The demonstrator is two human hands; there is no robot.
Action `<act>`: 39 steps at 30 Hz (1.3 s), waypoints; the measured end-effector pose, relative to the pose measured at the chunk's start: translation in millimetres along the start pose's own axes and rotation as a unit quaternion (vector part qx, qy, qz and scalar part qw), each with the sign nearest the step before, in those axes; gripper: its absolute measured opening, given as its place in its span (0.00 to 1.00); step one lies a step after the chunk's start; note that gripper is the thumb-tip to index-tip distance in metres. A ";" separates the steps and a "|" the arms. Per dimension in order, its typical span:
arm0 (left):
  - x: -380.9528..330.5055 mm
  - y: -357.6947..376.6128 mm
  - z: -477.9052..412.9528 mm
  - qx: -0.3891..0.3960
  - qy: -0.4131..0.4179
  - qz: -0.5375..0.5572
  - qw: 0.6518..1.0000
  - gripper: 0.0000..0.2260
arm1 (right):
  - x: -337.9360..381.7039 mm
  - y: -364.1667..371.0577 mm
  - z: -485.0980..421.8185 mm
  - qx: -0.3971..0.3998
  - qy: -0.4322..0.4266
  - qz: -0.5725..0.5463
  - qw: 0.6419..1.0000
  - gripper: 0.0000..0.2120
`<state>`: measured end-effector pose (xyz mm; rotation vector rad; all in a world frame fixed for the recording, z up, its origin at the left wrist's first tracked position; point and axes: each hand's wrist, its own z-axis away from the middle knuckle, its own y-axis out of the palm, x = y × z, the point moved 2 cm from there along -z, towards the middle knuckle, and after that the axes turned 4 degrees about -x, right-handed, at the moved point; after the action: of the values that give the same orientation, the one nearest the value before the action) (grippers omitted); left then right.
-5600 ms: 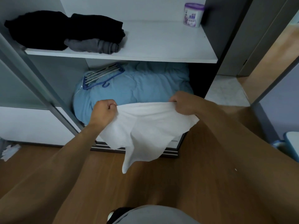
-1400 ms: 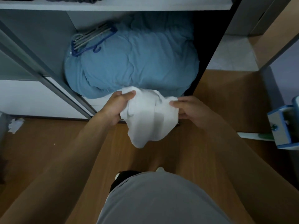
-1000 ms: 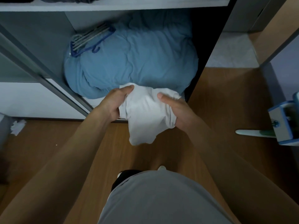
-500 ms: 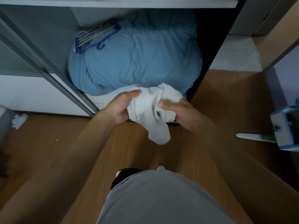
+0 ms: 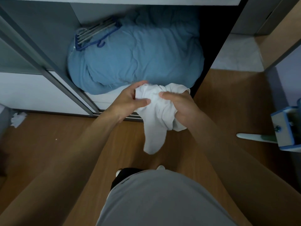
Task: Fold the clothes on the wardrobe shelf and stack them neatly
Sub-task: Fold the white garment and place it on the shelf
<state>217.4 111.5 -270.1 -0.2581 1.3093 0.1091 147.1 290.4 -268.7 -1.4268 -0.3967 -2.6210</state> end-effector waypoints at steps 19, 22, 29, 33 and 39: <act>-17.1 -32.8 -22.7 -0.177 0.030 -0.266 0.947 0.06 | 27.9 -44.2 -14.5 0.030 -0.056 0.237 0.969 0.12; -20.4 -43.7 -21.9 -0.182 0.019 -0.273 0.945 0.08 | 33.2 -38.7 -13.4 0.057 -0.087 0.355 0.929 0.20; -19.8 -54.5 -19.0 -0.145 0.010 -0.330 0.933 0.14 | 44.5 -23.6 -10.5 0.011 -0.234 0.450 0.862 0.12; -21.4 -64.9 -15.0 -0.163 0.015 -0.255 0.953 0.14 | 57.3 -20.1 -4.4 0.055 -0.270 0.459 0.845 0.16; -36.4 -56.4 -16.8 -0.176 -0.046 0.041 0.982 0.17 | 77.6 -15.4 -1.1 0.077 -0.145 0.074 0.984 0.05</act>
<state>204.9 55.2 -231.8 -0.4936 1.2034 0.4205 100.3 305.7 -206.8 -1.7165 -0.4916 -2.2186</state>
